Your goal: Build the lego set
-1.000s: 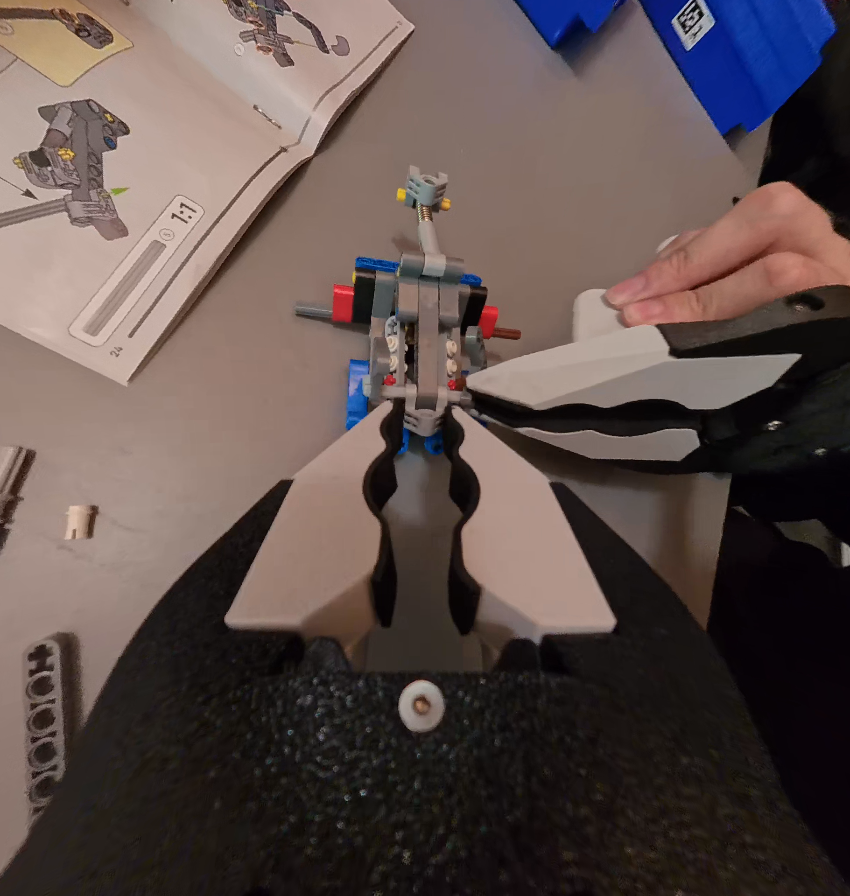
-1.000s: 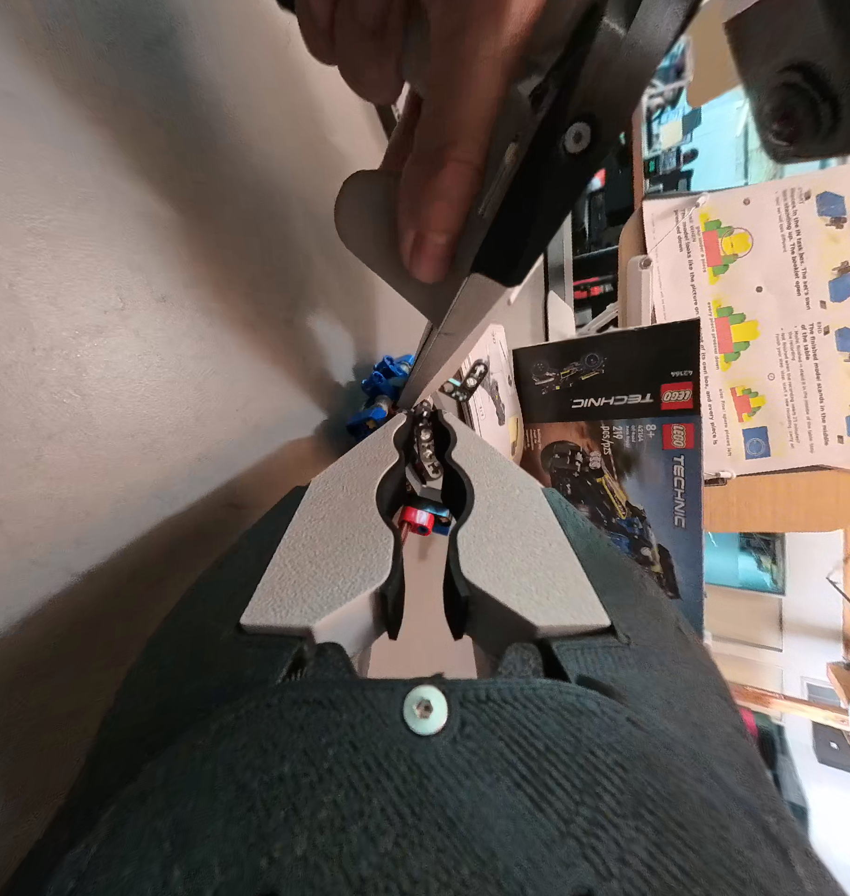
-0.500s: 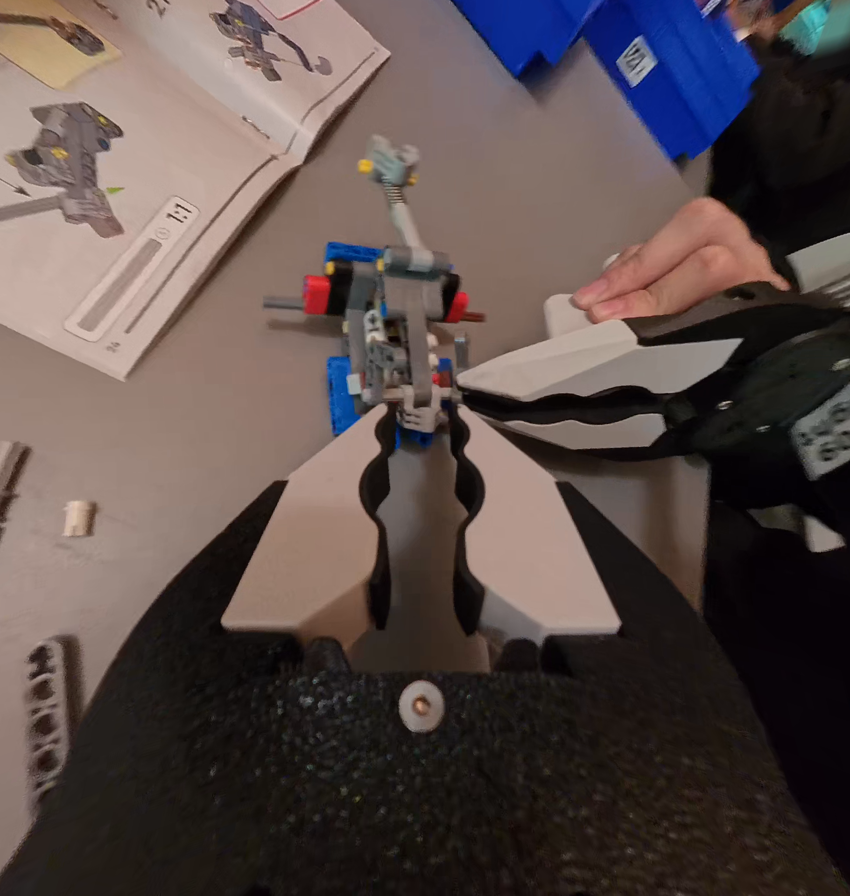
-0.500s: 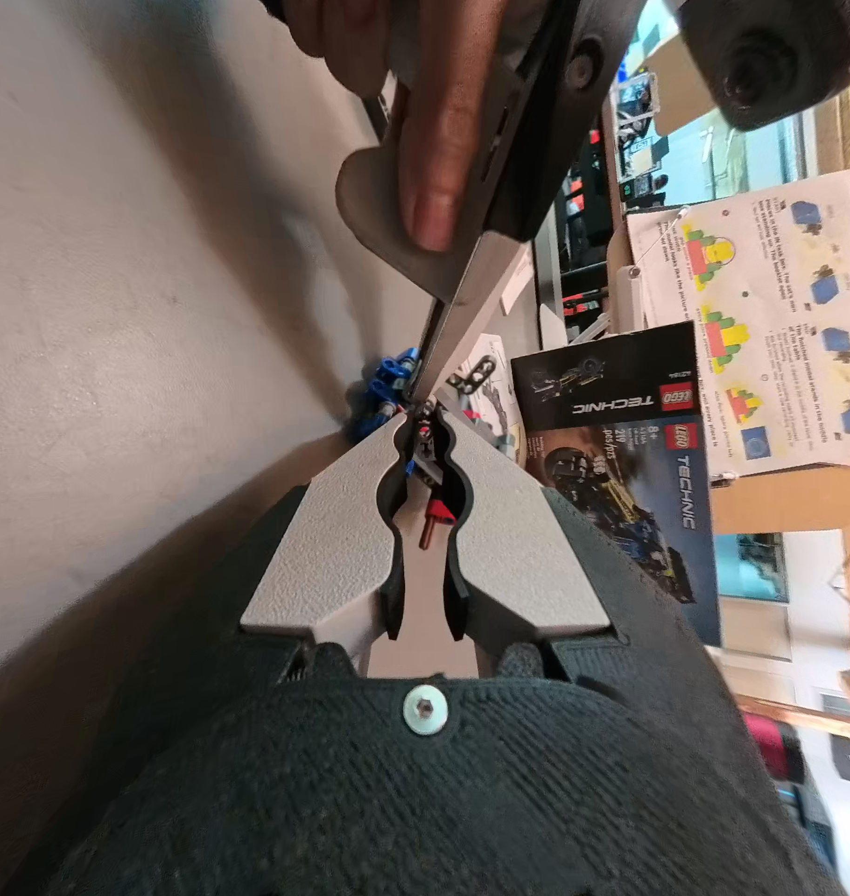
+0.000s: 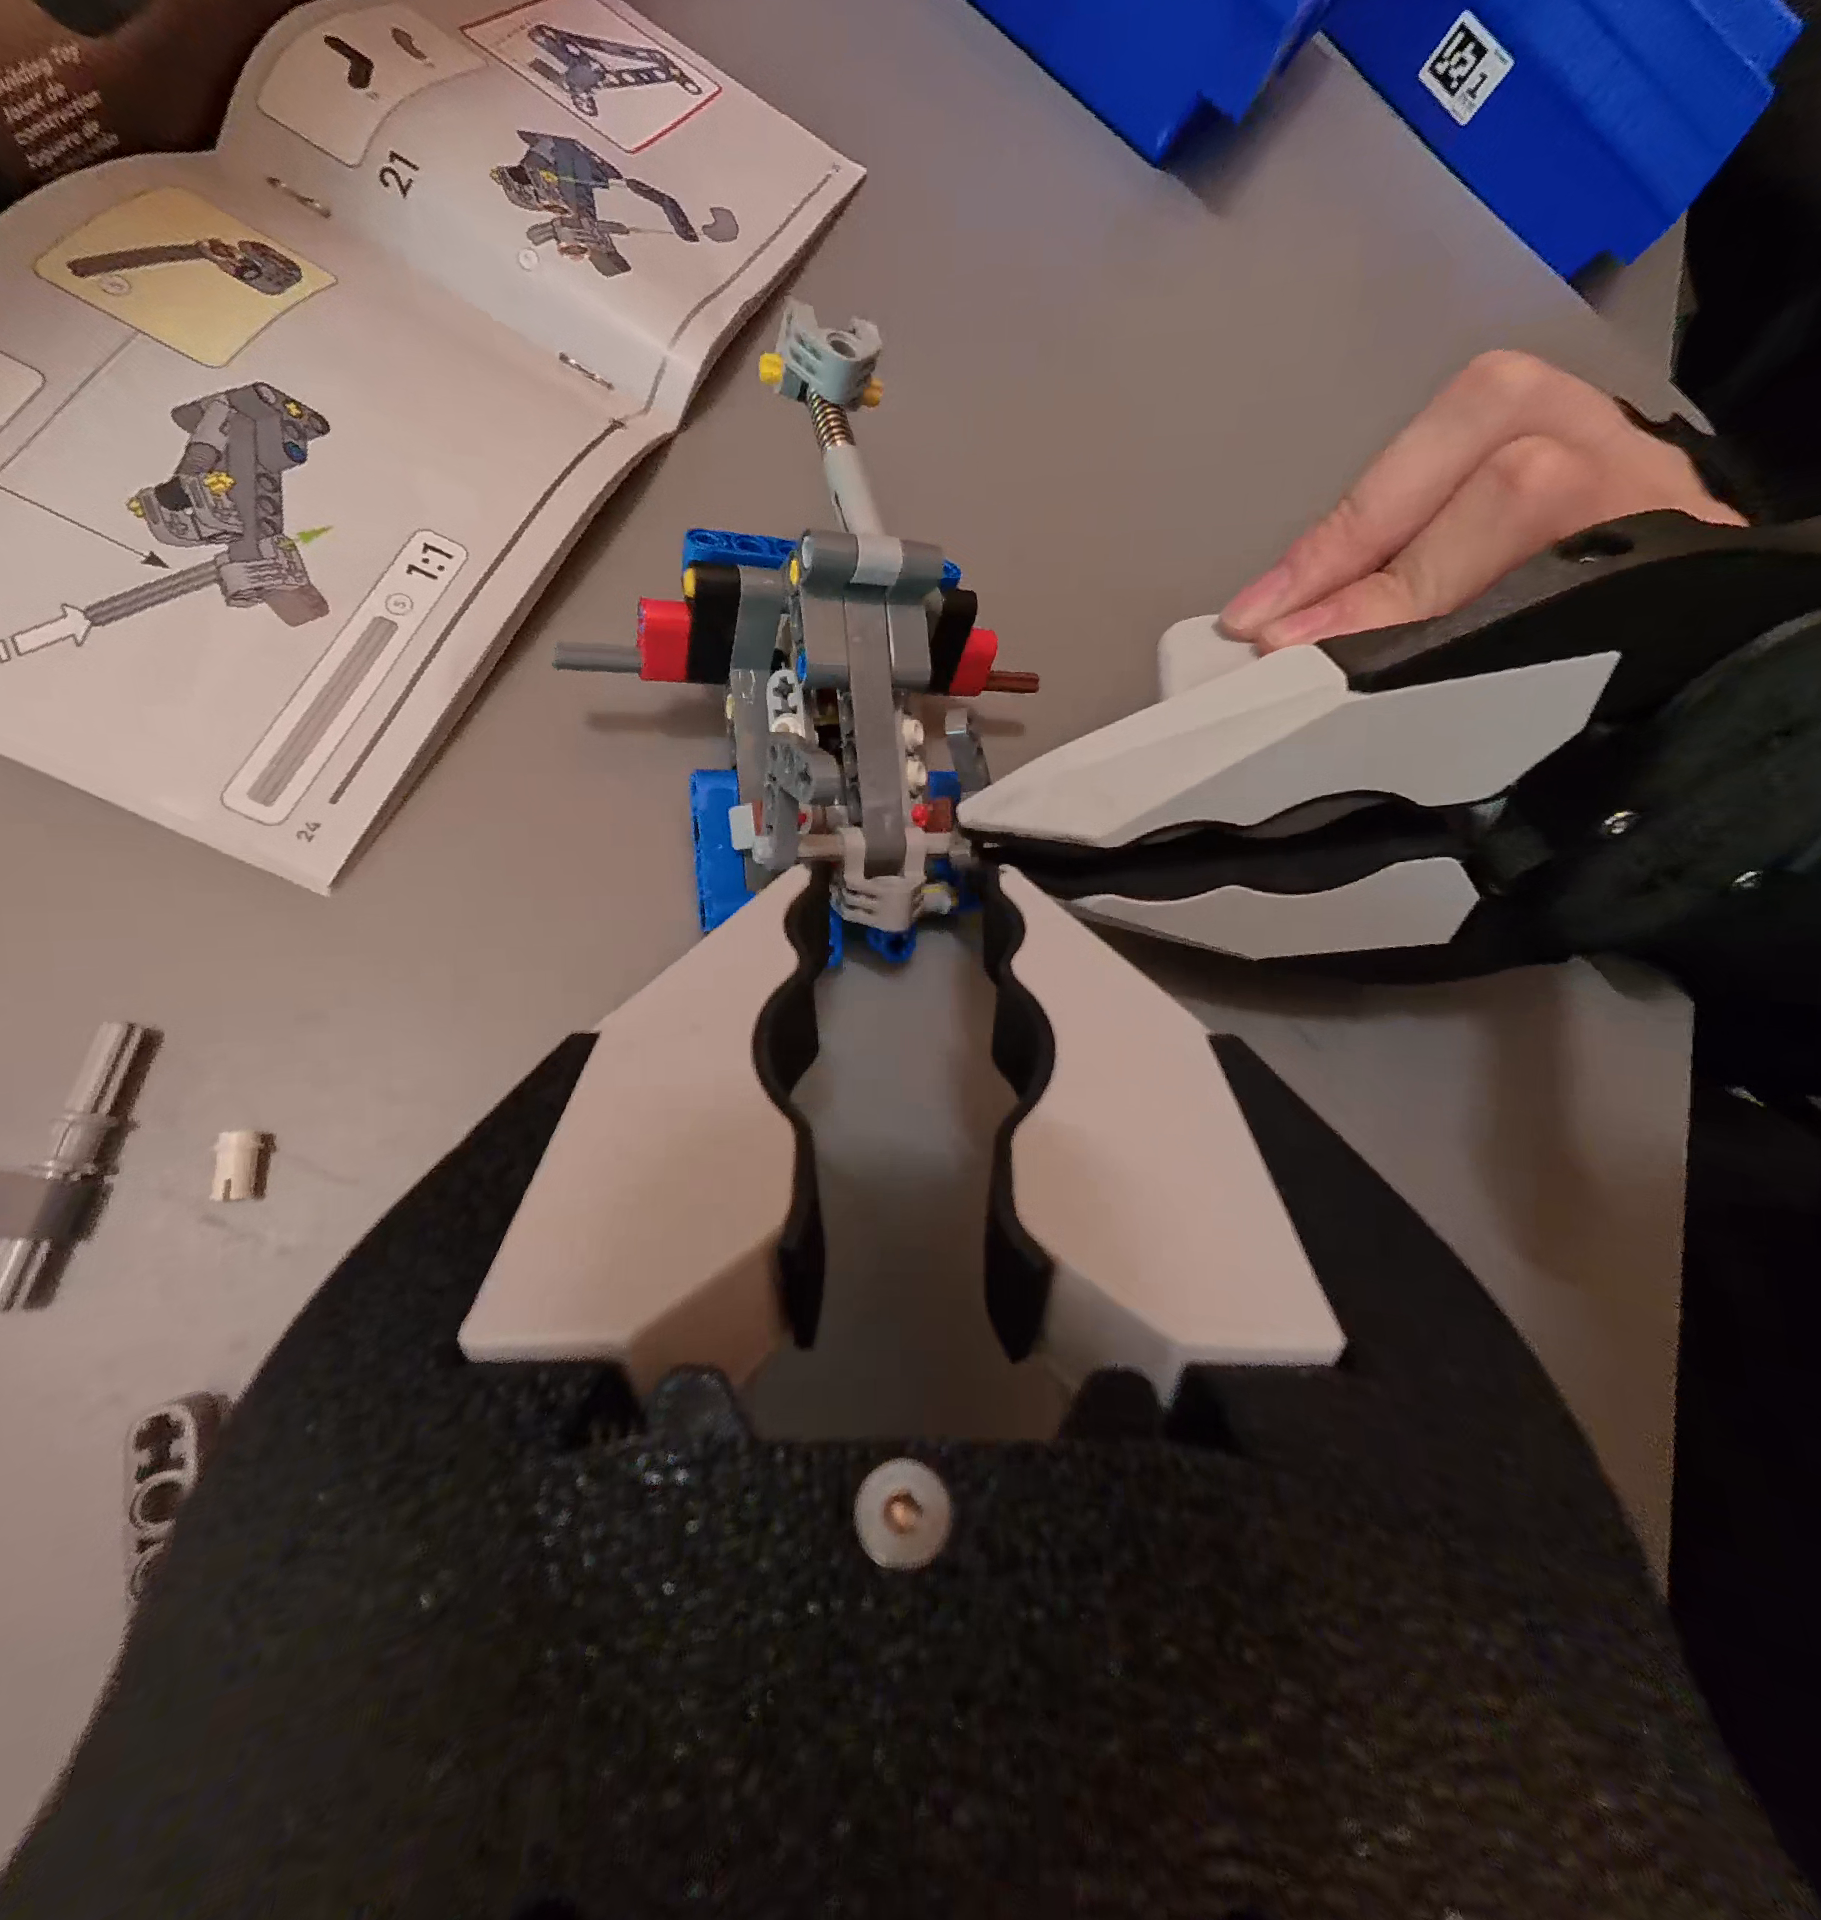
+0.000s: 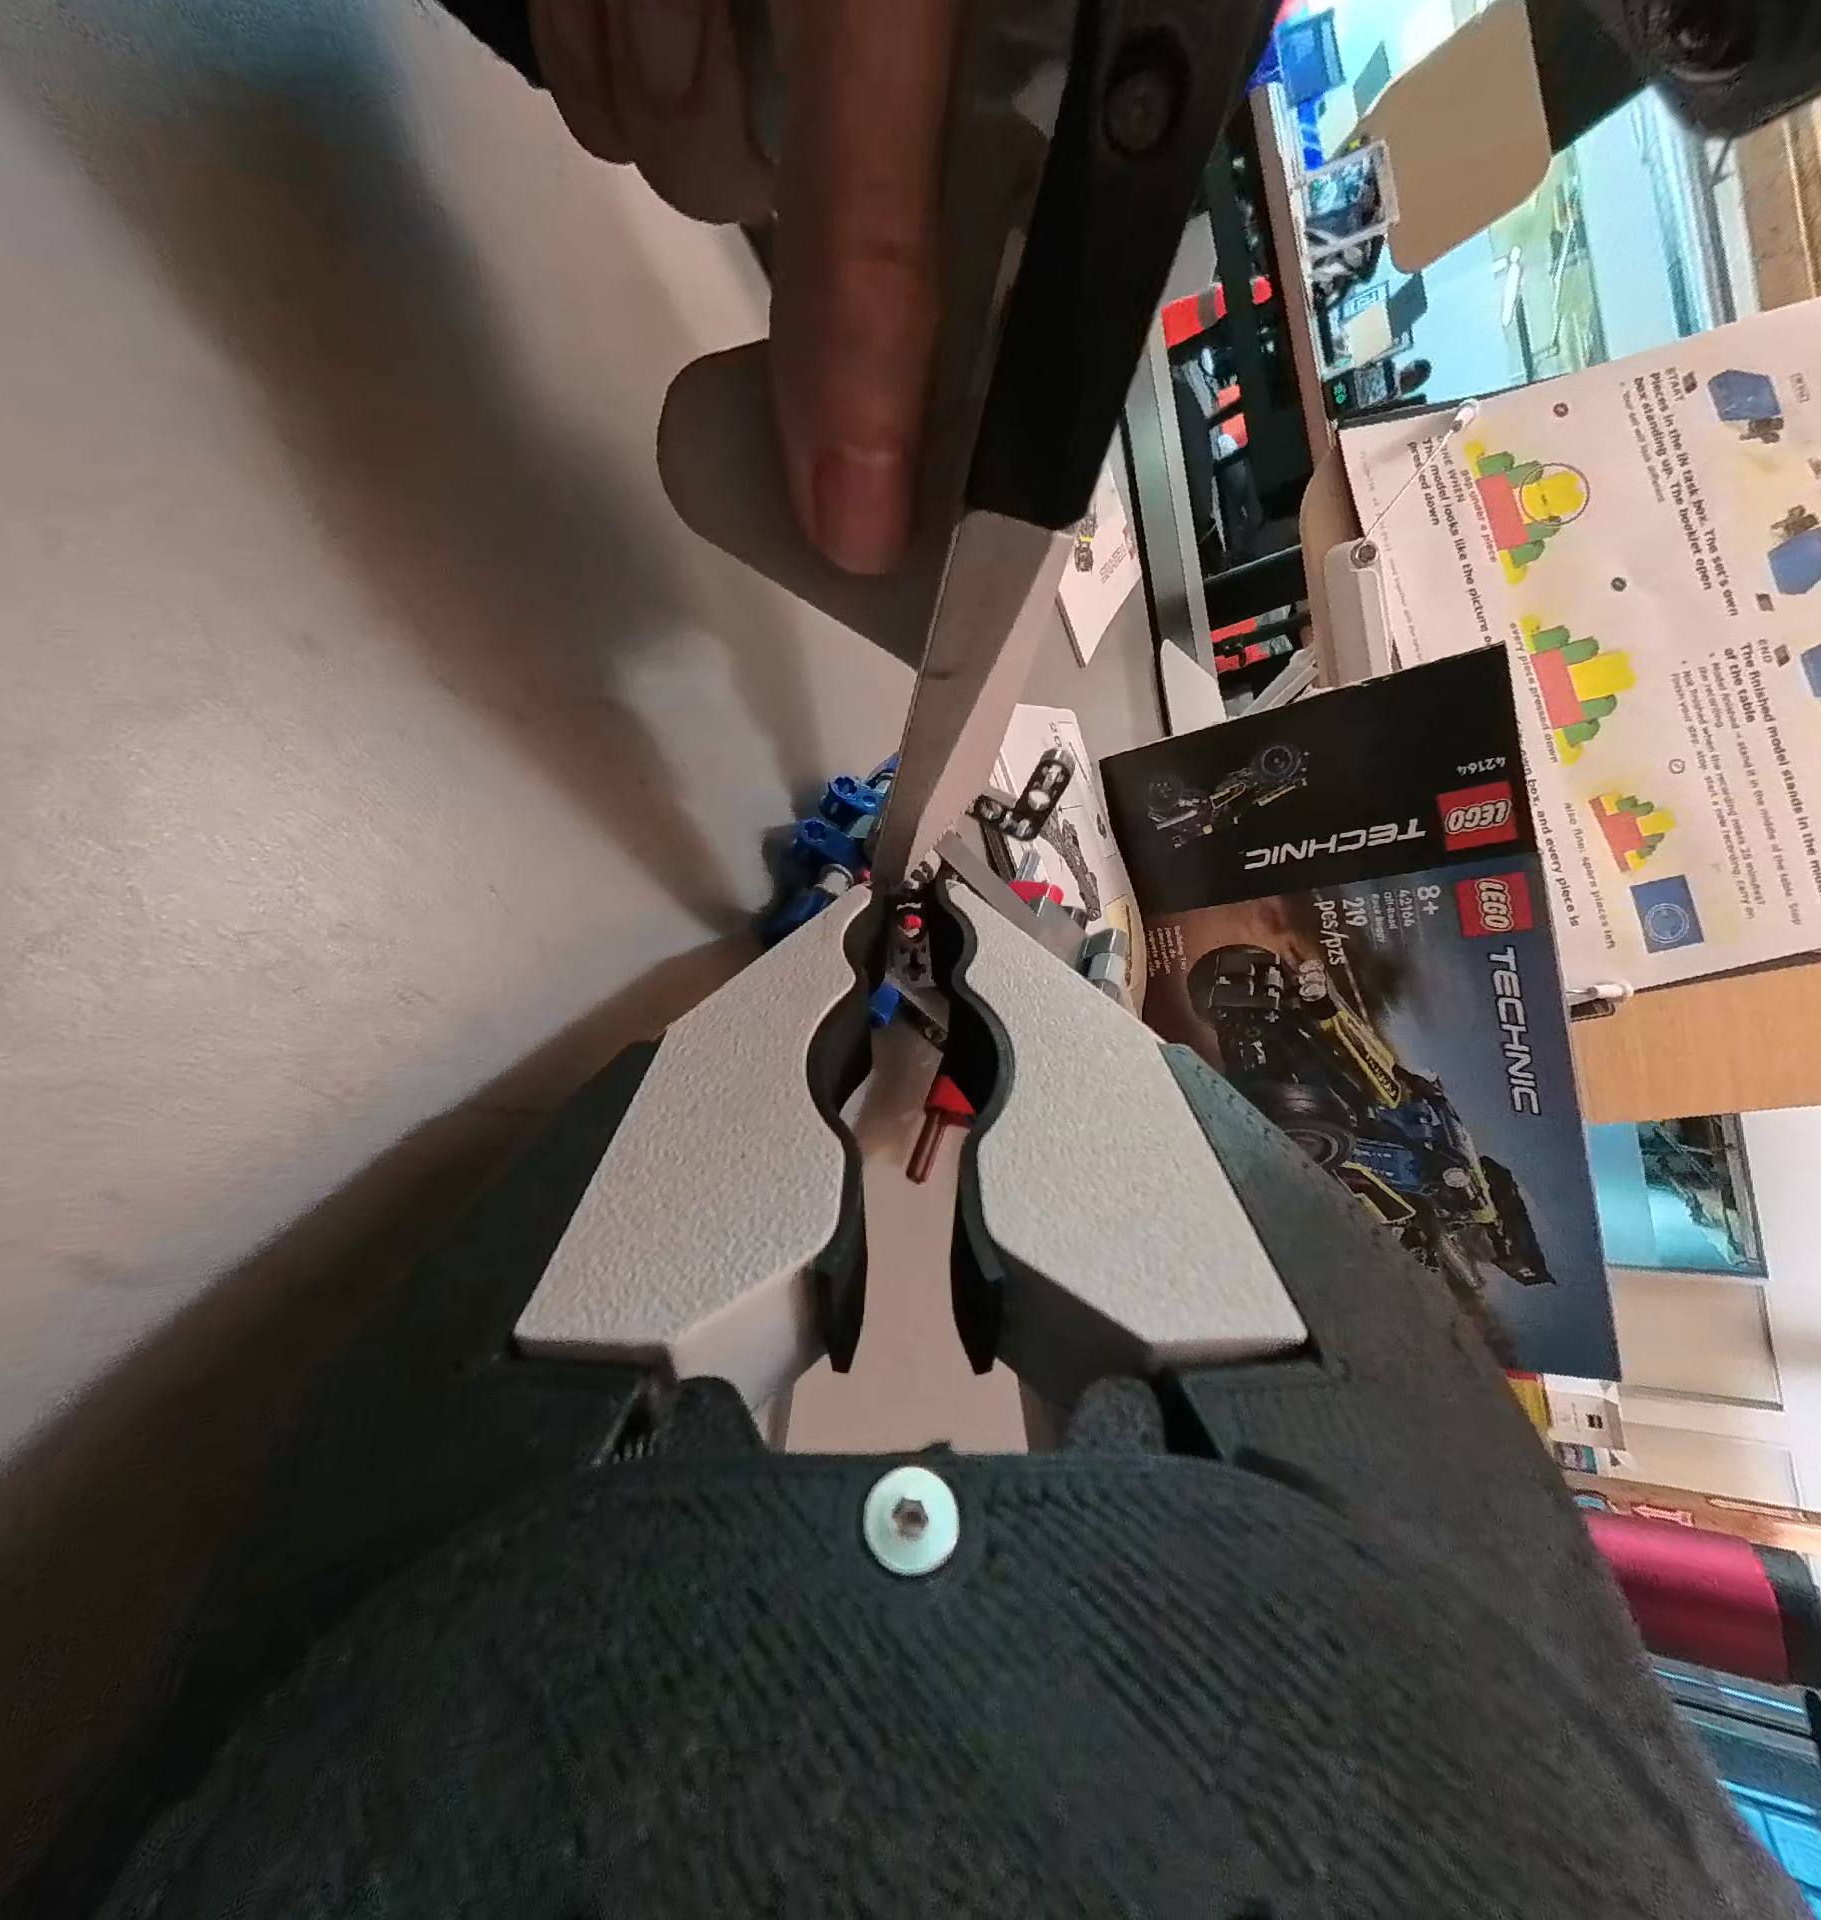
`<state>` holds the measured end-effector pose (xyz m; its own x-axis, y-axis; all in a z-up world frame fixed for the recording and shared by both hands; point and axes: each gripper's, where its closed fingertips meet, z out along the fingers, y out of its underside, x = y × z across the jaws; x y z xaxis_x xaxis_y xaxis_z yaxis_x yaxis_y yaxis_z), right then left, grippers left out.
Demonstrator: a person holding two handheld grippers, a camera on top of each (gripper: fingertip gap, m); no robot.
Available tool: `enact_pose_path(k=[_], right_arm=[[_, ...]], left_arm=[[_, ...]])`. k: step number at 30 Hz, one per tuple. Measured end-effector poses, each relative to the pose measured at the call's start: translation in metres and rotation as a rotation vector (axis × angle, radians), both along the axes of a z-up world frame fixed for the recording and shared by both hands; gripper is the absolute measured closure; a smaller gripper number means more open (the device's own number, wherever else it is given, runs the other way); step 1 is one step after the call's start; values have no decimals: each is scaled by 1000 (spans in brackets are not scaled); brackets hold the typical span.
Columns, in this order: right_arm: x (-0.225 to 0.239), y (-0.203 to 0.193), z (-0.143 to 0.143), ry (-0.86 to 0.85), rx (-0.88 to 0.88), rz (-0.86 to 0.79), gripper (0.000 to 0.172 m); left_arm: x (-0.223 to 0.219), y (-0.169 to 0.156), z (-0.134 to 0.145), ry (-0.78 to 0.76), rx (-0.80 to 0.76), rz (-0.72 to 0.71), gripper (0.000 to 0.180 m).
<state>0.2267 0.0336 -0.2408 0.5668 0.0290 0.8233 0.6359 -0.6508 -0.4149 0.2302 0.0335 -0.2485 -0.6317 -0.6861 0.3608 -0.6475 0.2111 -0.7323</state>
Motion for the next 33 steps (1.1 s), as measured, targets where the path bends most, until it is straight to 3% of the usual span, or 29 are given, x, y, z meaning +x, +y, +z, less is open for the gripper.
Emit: enact_pose_path(k=[5,12,15,18,26,29,31,33], right_arm=[[3,-2,-1,57,28,3,167],[3,-4,-1,-2,-12,29,167],[-17,-15,-9,139,-125,110,167],[-43,-26,-23,468,-198,135,167],[-53,-27,-25,592,-206,200,167],[-64,-28,-21,599,-220,262,148],[-67,-30,-12,597,-205,291,145],[-61,-27,8,550,-123,304,152]], left_arm=[[4,0,-1,-19,8,36,158],[6,1,-3,-26,15,49,166],[3,-2,-3,-29,11,13,166],[2,-1,-3,-32,13,-9,166],[-9,9,0,-69,197,-121,166],[-17,15,-1,-100,279,-186,167],[-20,17,1,-122,297,-207,167],[-22,18,1,-145,310,-228,167]])
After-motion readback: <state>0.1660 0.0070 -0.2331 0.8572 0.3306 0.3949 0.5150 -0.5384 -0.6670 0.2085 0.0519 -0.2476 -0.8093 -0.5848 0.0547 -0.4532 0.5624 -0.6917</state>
